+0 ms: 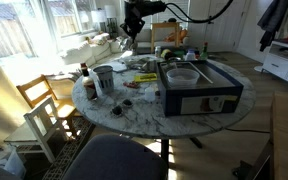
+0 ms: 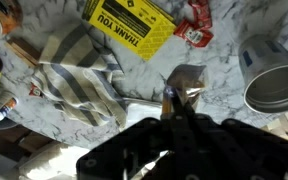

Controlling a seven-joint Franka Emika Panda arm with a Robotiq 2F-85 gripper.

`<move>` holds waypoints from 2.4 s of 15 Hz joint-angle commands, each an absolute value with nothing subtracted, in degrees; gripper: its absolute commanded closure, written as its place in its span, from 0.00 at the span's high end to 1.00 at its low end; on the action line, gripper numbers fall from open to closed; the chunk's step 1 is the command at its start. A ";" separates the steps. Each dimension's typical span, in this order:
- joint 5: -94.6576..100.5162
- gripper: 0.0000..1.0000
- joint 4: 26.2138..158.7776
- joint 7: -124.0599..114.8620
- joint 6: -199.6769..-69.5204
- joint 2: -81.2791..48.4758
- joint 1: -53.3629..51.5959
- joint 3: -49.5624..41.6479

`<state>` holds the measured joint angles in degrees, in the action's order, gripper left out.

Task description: Pick up the two white and purple packets with a green lid and put them in the clear storage container one by one

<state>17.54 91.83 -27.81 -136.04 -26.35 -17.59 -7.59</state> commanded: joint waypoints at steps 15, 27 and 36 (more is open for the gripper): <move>35.67 0.01 140.61 -45.89 -138.50 7.20 -10.86 1.23; 40.31 0.01 140.45 -43.06 -147.22 3.87 -3.20 2.72; 39.49 0.41 140.05 -39.70 -145.84 1.75 -3.69 2.81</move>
